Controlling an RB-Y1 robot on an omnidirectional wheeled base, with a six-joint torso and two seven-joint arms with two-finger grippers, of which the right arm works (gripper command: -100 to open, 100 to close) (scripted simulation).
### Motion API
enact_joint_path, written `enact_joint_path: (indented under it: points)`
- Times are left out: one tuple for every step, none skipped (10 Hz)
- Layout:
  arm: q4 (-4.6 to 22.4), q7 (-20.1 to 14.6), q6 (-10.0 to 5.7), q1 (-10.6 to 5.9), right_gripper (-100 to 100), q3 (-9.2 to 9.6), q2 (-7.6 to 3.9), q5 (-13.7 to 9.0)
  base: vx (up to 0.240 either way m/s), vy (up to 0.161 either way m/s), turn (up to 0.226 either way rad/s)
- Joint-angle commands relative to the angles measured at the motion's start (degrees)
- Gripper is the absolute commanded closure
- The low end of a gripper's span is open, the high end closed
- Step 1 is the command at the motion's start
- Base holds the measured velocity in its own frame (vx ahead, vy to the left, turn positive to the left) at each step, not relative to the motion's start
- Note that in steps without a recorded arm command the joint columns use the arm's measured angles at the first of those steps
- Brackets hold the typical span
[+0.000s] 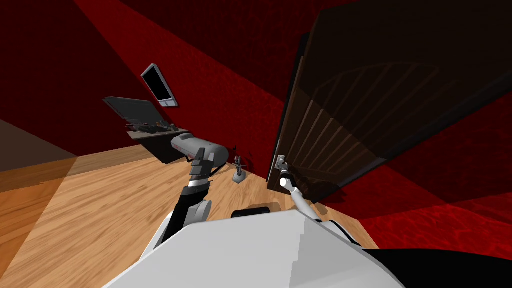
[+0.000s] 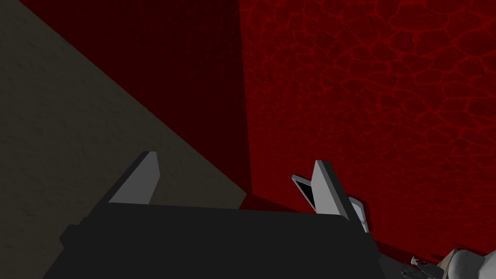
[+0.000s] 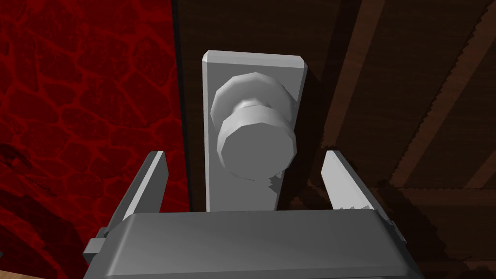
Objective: Pull the door open
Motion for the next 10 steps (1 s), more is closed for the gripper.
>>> enact_joint_path:
  points:
    - [1.5, -1.7, -1.03, -0.21, -100, 0.31, -1.3, -0.1, 0.07, 0.004, 0.062]
    - [1.8, -2.7, -1.23, 0.09, -100, -0.03, -2.5, -0.3, 0.095, -0.006, 0.134]
    - [1.8, -2.7, -1.23, 0.09, -100, -0.03, -2.5, -0.3, 0.081, -0.009, 0.05]
    - [2.0, -3.5, -1.41, 0.37, -100, -0.33, -3.54, -0.6, 0.097, 0.005, 0.087]
    - [1.7, -3.0, -1.24, 0.4, -100, -0.17, -3.02, -0.5, 0.049, 0.0, 0.02]
    - [1.7, -3.0, -1.24, 0.4, 100, -0.17, -3.02, -0.5, -0.009, -0.002, -0.024]
    - [1.7, -3.0, -1.24, 0.4, 100, -0.17, -3.02, -0.5, -0.017, -0.006, -0.014]
    - [1.7, -3.0, -1.24, 0.4, 100, -0.17, -3.02, -0.5, -0.013, -0.002, 0.012]
    - [1.7, -3.0, -1.24, 0.4, 100, -0.17, -3.02, -0.5, -0.007, -0.001, 0.004]
    - [1.7, -3.0, -1.24, 0.4, 100, -0.17, -3.02, -0.5, 0.0, 0.0, 0.0]
